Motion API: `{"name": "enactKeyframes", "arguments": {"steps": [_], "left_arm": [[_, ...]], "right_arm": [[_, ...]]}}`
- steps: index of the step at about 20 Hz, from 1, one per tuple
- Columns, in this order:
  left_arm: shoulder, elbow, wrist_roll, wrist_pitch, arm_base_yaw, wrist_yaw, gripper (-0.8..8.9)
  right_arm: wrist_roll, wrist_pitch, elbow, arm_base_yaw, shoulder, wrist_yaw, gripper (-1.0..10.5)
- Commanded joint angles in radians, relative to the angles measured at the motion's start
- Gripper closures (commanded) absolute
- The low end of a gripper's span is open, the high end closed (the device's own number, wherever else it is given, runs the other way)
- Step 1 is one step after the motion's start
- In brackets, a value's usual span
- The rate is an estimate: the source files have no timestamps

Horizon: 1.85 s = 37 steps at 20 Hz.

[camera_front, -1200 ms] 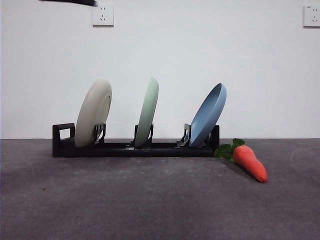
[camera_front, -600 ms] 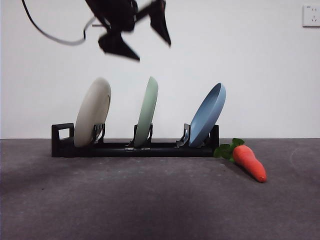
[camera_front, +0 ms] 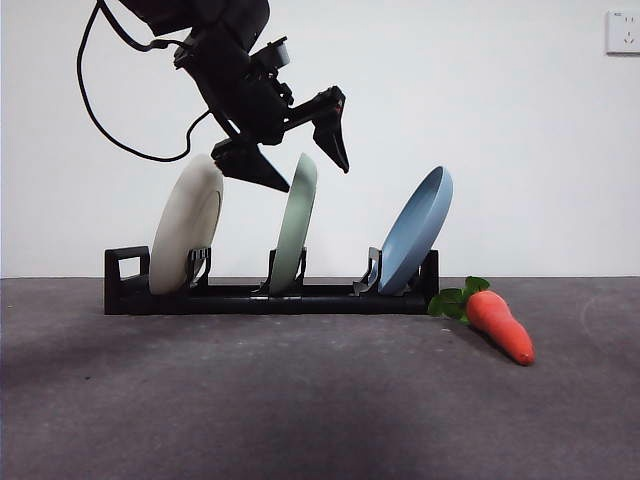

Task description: Take the green plate from the plate rack,put the plate on the table,take the carrot from the table,put the carrot in the plate

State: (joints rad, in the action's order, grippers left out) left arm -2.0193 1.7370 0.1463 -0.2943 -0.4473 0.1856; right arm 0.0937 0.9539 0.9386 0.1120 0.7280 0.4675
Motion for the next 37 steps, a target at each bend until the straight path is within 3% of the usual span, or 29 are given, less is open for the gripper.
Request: {"name": "enactKeyframes", "arguments": {"steps": [1, 7, 10, 19, 26, 30, 32, 34, 36, 37], "left_arm": [[-0.009, 0.0, -0.007, 0.012, -0.003, 0.006, 6.97], [-0.009, 0.0, -0.007, 0.005, -0.003, 0.008, 6.98], [-0.009, 0.0, -0.006, 0.002, -0.003, 0.008, 8.22], [-0.002, 0.0, 0.066, 0.048, 0.012, 0.094, 8.22], [0.079, 0.002, 0.063, 0.06, 0.016, 0.114, 8.22], [0.172, 0.002, 0.06, 0.051, 0.009, 0.196, 8.21], [0.235, 0.002, 0.018, -0.01, -0.014, 0.216, 8.21], [0.312, 0.002, -0.1, -0.13, -0.059, 0.199, 8.21], [0.394, 0.002, -0.24, -0.294, -0.132, 0.06, 8.21], [0.434, 0.002, -0.32, -0.375, -0.182, -0.062, 8.21]], "right_arm": [[0.001, -0.002, 0.003, 0.002, 0.0, -0.002, 2.9], [0.001, -0.002, 0.003, 0.002, 0.0, -0.002, 2.9], [0.001, -0.002, 0.003, 0.002, 0.0, -0.002, 2.9], [0.001, -0.002, 0.003, 0.002, 0.0, -0.002, 2.9], [0.001, -0.002, 0.003, 0.002, 0.0, -0.002, 2.9], [0.001, -0.002, 0.003, 0.002, 0.0, -0.002, 2.9], [0.001, -0.002, 0.003, 0.002, 0.0, -0.002, 2.9], [0.001, -0.003, 0.003, 0.002, 0.0, -0.002, 2.9], [0.001, -0.003, 0.003, 0.002, 0.0, -0.002, 2.9], [0.001, -0.003, 0.003, 0.002, 0.0, -0.002, 2.9]]}}
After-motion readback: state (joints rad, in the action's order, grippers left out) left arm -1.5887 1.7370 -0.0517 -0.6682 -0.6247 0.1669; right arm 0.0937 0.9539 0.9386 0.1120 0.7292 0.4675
